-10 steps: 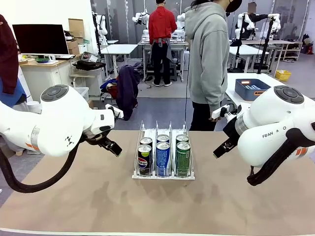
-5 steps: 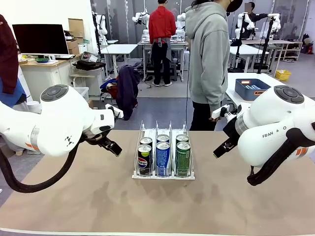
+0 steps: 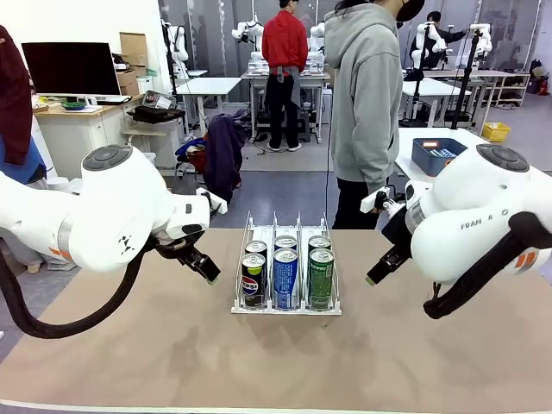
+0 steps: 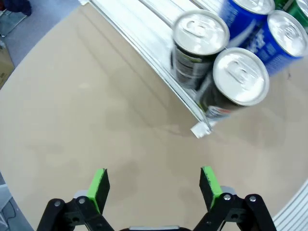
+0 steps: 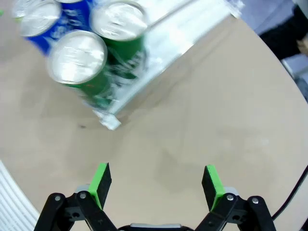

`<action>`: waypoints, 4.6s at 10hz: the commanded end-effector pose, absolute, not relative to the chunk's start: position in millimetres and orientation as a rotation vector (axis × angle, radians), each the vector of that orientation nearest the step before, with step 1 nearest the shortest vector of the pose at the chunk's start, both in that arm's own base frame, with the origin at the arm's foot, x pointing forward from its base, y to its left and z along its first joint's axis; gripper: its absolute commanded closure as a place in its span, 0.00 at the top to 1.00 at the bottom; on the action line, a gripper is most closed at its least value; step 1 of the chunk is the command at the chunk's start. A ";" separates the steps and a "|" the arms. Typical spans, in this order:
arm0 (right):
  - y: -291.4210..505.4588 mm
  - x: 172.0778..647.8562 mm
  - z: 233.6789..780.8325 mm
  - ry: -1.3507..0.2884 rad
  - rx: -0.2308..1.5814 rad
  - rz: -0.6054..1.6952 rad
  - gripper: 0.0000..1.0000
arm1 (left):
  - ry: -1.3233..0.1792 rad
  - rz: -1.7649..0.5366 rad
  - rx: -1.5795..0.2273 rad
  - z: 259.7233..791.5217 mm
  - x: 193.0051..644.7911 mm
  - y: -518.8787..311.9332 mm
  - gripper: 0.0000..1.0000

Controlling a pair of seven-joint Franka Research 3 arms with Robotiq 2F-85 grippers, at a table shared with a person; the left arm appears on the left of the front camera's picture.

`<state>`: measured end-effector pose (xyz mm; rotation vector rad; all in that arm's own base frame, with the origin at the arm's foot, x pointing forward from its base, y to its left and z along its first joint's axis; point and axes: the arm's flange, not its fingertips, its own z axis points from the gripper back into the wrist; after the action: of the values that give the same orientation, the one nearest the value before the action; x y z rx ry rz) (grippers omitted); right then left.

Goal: Fill the beverage cans into the dispenser.
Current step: Pick up the Pepsi coke handed by the human.

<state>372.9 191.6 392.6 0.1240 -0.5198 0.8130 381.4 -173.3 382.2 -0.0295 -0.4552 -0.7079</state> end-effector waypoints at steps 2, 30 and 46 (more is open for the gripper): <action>149.9 352.3 430.9 -0.550 0.272 0.940 1.00 | -0.417 -0.838 -0.134 424.6 372.0 -148.3 1.00; 27.9 339.6 699.3 -0.721 0.440 0.874 1.00 | -0.690 -0.940 -0.512 689.5 340.9 -57.4 1.00; 34.8 338.6 754.6 -0.736 0.279 0.918 1.00 | -0.792 -0.973 -0.333 747.6 316.4 -59.2 1.00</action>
<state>336.0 32.8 750.7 0.2711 -0.7348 0.9401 317.9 -60.6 749.4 -0.3528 -0.7916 -0.9913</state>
